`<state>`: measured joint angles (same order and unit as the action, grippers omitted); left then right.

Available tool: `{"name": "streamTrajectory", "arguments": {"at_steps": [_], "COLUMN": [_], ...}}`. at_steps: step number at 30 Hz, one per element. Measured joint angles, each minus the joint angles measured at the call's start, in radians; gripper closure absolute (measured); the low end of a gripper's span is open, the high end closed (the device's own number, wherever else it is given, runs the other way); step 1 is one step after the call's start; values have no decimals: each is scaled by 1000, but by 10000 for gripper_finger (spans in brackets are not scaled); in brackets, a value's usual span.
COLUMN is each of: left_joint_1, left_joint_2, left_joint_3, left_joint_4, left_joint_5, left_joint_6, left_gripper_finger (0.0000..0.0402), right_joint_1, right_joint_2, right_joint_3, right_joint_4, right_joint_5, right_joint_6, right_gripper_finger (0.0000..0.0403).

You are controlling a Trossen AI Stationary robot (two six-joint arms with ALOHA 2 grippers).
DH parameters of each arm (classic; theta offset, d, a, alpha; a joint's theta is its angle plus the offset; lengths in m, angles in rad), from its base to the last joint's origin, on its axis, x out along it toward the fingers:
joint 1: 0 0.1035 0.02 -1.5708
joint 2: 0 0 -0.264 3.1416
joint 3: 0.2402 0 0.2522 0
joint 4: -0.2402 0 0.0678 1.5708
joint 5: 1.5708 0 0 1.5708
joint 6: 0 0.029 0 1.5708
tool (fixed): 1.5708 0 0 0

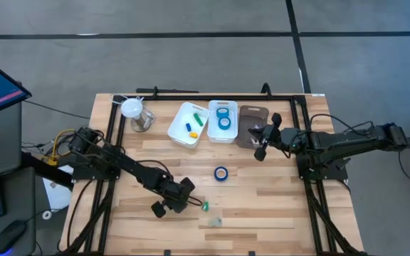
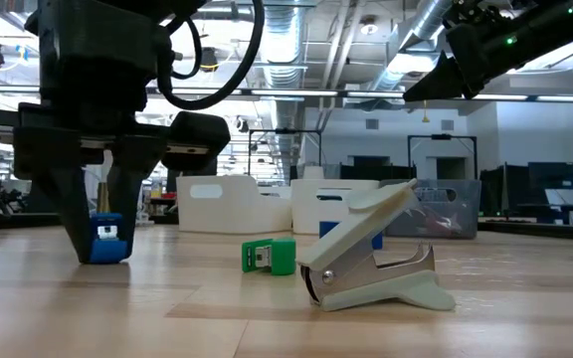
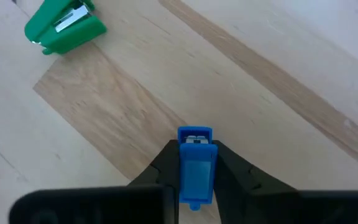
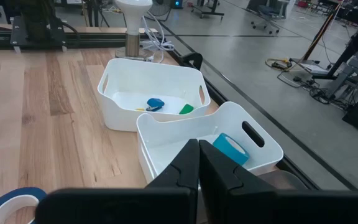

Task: Pick and place Stapler, Stapler remover, tape
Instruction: Put the blue stapler into the left white bin

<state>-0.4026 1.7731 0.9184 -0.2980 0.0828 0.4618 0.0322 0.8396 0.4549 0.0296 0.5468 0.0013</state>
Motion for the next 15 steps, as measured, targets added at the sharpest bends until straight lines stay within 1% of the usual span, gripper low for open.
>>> {"name": "streamTrajectory", "arguments": {"at_steps": [4,8,11,15], "left_joint_1": [4,13,29,48], "left_joint_2": [0,-2,-21,-98], "left_joint_3": [0,0,-1,-1], "left_joint_4": [1,3,-1,1], "left_joint_5": [-9,-45,-110,-243], "left_joint_6": [0,0,3,4], "left_gripper_finger": [348,343,350,353], "right_joint_1": [0,0,0,0], "right_joint_2": [0,0,0,0], "right_joint_3": [0,0,0,0], "right_joint_4": [0,0,0,0], "right_joint_5": [0,0,0,0], "right_joint_6": [0,0,0,0], "right_gripper_finger": [403,403,403,403]}}
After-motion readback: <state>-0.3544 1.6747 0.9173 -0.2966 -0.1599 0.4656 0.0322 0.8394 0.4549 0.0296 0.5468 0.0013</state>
